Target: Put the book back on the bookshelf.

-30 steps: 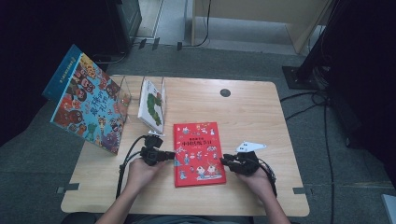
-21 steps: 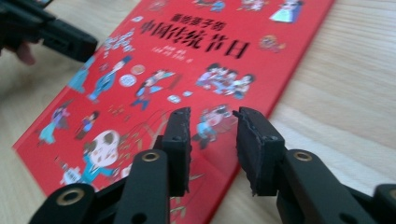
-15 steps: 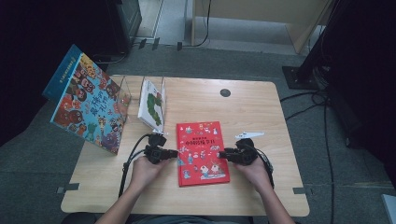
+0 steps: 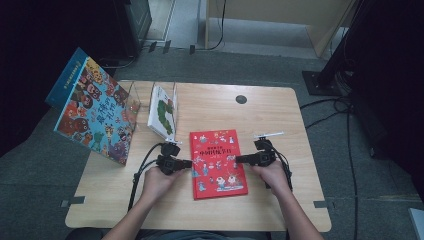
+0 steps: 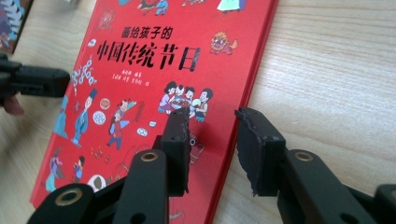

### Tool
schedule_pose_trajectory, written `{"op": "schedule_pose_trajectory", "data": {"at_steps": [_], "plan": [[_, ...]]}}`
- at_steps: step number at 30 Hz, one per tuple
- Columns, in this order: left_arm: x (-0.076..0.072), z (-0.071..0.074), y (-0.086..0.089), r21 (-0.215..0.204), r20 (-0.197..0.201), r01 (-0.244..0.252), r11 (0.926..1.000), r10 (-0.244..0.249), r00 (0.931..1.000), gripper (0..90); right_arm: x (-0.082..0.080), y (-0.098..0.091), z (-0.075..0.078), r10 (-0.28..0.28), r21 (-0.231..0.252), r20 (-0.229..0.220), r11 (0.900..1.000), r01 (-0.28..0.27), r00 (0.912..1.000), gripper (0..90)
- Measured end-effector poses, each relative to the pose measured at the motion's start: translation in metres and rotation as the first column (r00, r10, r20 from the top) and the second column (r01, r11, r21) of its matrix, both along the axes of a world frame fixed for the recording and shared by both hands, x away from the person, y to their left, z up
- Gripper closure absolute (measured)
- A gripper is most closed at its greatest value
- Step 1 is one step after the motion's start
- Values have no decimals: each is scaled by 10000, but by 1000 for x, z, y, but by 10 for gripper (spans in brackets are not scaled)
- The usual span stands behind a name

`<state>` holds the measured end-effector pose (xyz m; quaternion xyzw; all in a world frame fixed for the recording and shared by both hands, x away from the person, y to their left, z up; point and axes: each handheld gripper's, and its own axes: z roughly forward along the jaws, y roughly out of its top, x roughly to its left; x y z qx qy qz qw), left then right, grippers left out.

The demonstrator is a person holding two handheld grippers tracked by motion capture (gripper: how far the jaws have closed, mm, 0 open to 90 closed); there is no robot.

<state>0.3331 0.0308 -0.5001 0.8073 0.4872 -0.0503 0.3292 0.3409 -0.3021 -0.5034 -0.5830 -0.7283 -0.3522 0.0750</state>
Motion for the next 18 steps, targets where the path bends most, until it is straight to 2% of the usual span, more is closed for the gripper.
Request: {"op": "schedule_pose_trajectory", "data": {"at_steps": [2, 7, 12, 18], "plan": [[0, 0, 0, -23, -8, -39, 10000, 39, 10000, 900, 2, -1, 0, -151, 195, -326, 9997, 157, 9994, 674], [-1, -1, 1, -232, -201, -76, 9997, 72, 9998, 900, 5, -2, 2, 14, 100, -842, 10000, -6, 9964, 687], [-4, -1, 2, -238, -313, 19, 9997, -27, 9995, 900, 3, -1, 5, 27, -116, -944, 9999, -38, 9955, 689], [-8, -2, 0, -306, -416, 178, 9994, -191, 9990, 900, -1, -2, 18, 203, -15, -519, 9998, -204, 9984, 693]]}}
